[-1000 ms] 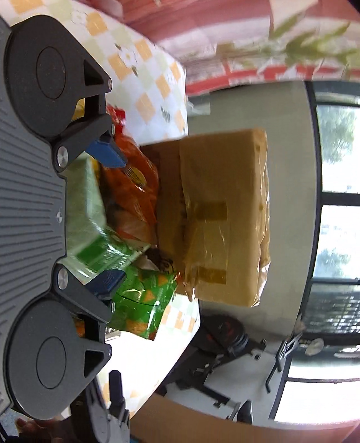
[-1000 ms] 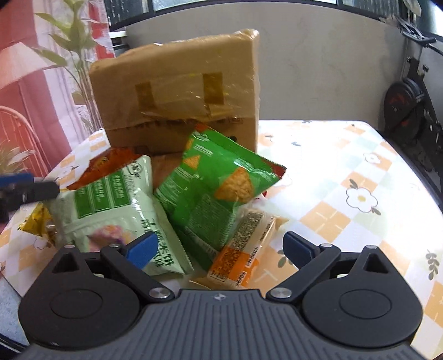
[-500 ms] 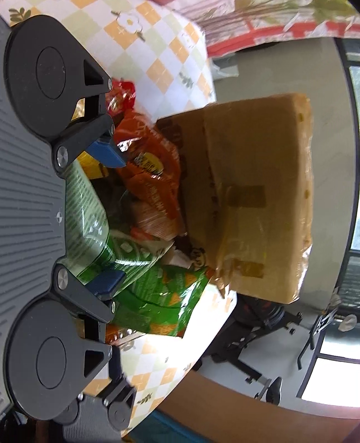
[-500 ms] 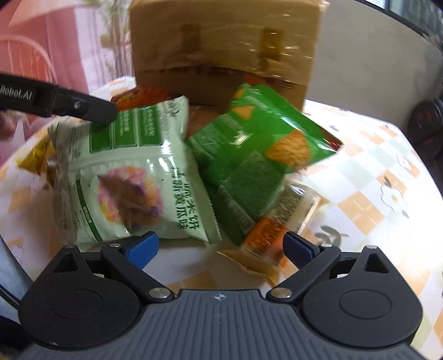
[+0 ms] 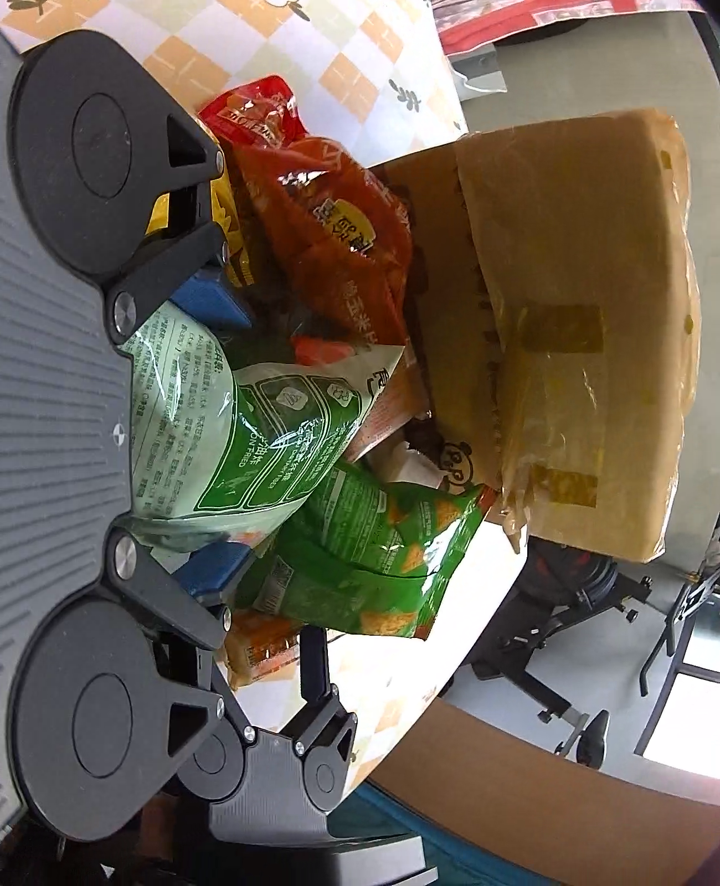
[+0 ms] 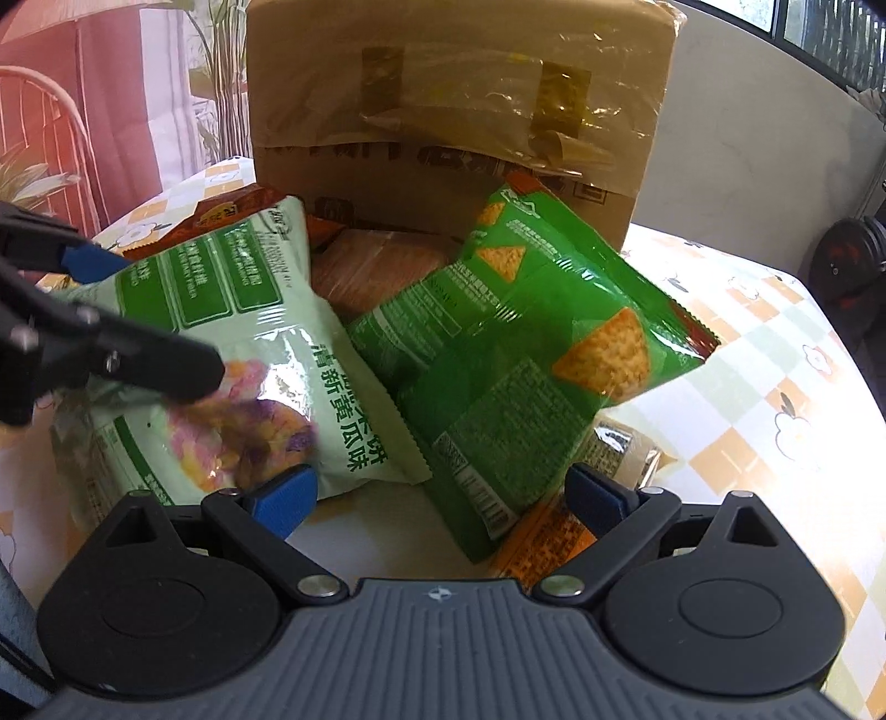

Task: Organize snacks
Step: 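Grasp the pale green snack bag with the left tool while the right tool approaches the green cracker bag, then grasp the wrapped orange-and-beige biscuit bar with the right tool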

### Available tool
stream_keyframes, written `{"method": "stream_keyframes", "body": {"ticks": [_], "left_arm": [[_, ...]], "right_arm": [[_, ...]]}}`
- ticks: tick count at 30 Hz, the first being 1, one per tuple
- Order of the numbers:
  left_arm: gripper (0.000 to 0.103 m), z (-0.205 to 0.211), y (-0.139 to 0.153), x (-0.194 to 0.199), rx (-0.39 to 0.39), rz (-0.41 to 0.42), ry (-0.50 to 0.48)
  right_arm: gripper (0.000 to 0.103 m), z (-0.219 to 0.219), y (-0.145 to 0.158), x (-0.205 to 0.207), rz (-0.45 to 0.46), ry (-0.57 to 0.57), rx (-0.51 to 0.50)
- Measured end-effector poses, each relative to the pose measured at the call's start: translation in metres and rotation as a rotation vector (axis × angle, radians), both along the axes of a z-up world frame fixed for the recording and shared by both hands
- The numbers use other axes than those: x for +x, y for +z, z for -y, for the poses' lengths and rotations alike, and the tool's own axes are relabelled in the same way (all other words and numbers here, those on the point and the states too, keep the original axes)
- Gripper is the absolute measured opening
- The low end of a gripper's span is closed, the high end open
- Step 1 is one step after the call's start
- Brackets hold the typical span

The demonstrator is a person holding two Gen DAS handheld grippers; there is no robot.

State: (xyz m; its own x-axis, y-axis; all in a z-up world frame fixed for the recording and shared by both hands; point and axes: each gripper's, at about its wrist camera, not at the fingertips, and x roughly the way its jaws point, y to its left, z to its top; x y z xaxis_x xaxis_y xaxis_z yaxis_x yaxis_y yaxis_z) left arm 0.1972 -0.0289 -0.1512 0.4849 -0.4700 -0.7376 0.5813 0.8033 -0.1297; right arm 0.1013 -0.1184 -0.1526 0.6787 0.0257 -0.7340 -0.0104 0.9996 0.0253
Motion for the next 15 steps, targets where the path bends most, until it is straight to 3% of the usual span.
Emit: {"method": "stream_keyframes", "body": {"ticks": [2,5,7,15], "left_arm": [[0.086,-0.001,-0.002,0.002,-0.004,-0.018,0.011],[0.065,0.001,-0.002,-0.001,0.021,-0.003,-0.003],[0.061,0.0,-0.001,-0.006,0.021,0.011,0.007],[0.056,-0.01,0.008,-0.036,-0.036,0.078,0.15]], "right_arm": [[0.097,0.001,0.0,0.0,0.004,0.003,-0.002],[0.097,0.007,0.001,-0.006,0.009,-0.01,0.028],[0.097,0.012,0.003,-0.013,0.021,-0.025,0.047],[0.095,0.038,0.01,-0.044,0.094,-0.095,0.099]]}}
